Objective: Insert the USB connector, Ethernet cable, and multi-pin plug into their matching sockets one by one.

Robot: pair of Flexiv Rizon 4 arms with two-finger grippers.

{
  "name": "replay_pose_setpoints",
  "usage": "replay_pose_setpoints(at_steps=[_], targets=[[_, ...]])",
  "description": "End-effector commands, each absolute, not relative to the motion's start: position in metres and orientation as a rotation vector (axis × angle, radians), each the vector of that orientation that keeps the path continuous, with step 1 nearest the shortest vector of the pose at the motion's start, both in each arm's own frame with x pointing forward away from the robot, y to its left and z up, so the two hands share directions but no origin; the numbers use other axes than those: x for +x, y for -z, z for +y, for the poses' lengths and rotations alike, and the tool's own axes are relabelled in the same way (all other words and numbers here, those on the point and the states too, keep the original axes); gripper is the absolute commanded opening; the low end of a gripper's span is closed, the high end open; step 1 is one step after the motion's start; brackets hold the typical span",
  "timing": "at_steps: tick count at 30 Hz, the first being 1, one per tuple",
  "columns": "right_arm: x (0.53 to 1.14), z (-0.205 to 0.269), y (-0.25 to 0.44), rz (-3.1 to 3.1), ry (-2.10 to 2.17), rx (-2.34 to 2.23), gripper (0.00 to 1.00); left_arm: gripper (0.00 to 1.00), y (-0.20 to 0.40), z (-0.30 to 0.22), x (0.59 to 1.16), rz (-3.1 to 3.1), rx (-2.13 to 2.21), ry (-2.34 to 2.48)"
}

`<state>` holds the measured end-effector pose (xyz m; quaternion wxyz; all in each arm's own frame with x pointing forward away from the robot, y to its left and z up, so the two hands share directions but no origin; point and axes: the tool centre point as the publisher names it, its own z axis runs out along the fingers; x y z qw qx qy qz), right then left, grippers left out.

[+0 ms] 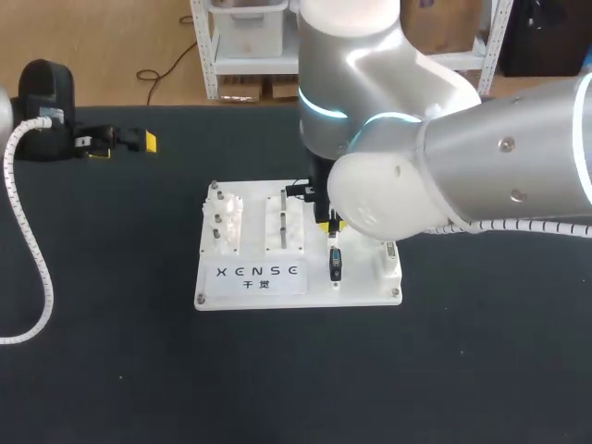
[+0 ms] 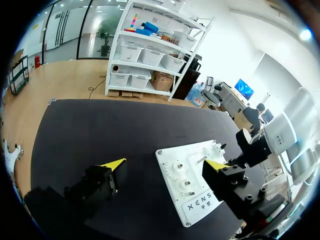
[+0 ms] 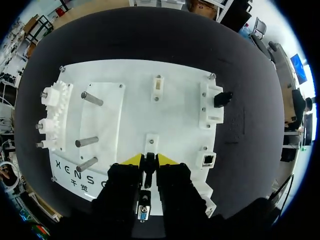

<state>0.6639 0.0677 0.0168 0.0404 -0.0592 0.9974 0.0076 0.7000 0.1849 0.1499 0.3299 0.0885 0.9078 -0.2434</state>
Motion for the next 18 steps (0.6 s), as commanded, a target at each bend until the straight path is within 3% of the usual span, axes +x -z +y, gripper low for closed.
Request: replay_pose_setpoints(at_steps=[1, 18], targets=[[0.661, 0.066, -0.021, 3.030, -0.041, -0.183, 0.00, 1.00, -0.150, 0.185, 0.700, 2.374, 0.231, 0.637], [0.670, 0.034, -0.049, 2.938, -0.050, -0.131, 0.00, 1.00, -0.150, 0.185, 0.700, 2.374, 0.231, 0.637]])
